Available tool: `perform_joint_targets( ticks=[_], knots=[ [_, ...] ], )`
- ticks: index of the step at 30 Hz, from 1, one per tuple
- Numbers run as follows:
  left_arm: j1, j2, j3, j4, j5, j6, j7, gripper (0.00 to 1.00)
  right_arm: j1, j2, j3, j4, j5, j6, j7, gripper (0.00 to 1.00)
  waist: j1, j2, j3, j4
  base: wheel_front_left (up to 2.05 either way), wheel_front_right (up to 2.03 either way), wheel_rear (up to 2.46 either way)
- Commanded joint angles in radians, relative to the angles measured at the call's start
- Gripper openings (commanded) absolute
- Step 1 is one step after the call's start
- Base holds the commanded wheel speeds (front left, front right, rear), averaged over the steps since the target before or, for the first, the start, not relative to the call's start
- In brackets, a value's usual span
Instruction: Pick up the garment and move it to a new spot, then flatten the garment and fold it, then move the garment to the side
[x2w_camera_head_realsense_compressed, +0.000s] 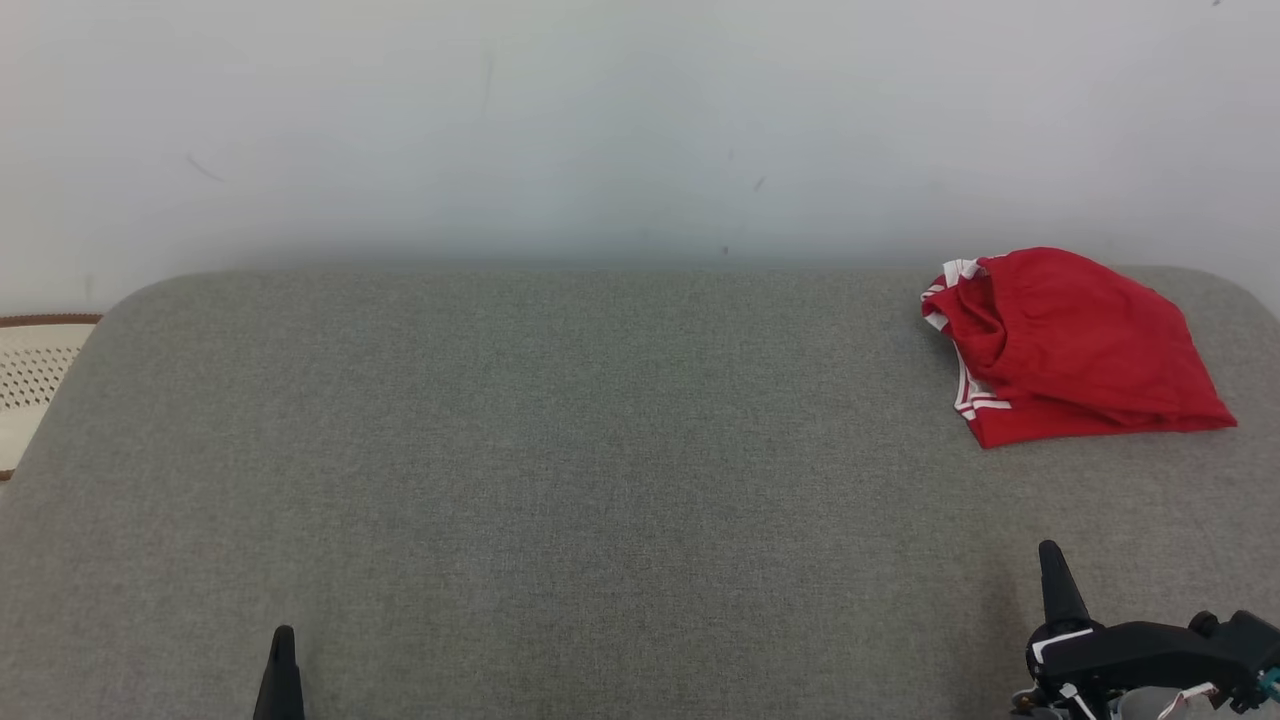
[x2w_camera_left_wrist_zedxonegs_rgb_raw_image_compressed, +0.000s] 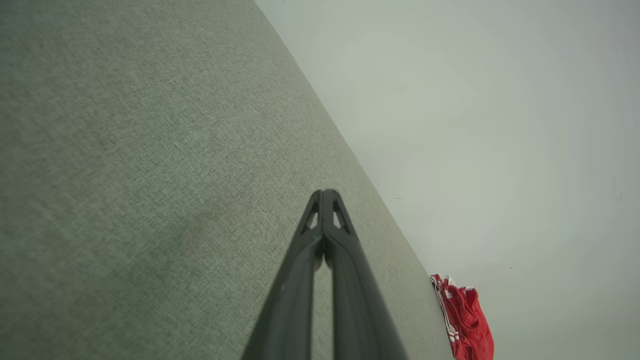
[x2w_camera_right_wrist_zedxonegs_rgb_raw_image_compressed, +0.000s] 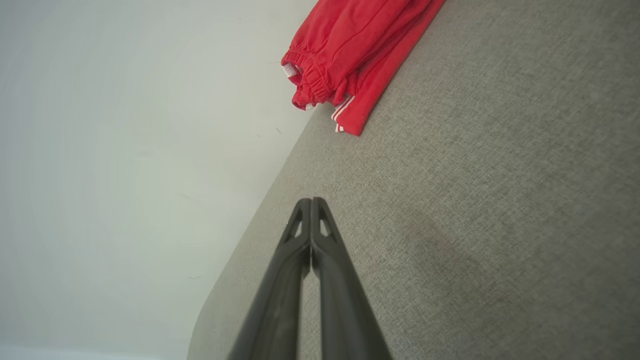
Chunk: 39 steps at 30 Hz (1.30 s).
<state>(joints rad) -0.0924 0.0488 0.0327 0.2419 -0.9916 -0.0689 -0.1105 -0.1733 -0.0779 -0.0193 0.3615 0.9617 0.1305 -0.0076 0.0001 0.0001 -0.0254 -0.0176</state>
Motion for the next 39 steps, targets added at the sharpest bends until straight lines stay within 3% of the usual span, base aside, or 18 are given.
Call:
perform_joint_targets(
  ticks=[1, 39],
  knots=[
    [-0.032, 0.001, 0.006, -0.002, -0.030, -0.006, 0.005, 0.00, -0.024, -0.009, -0.007, -0.005, 0.032, 0.000, 0.009, 0.00, -0.0001, -0.0001, 0.001, 0.000, 0.00, 0.00, 0.00],
    [-0.105, 0.002, 0.013, 0.080, -0.399, -0.043, 0.069, 0.00, -0.113, -0.008, -0.092, 0.068, 0.413, 0.000, 0.134, 0.00, -0.0001, -0.0001, 0.018, 0.010, 0.00, 0.00, 0.00]
  ],
)
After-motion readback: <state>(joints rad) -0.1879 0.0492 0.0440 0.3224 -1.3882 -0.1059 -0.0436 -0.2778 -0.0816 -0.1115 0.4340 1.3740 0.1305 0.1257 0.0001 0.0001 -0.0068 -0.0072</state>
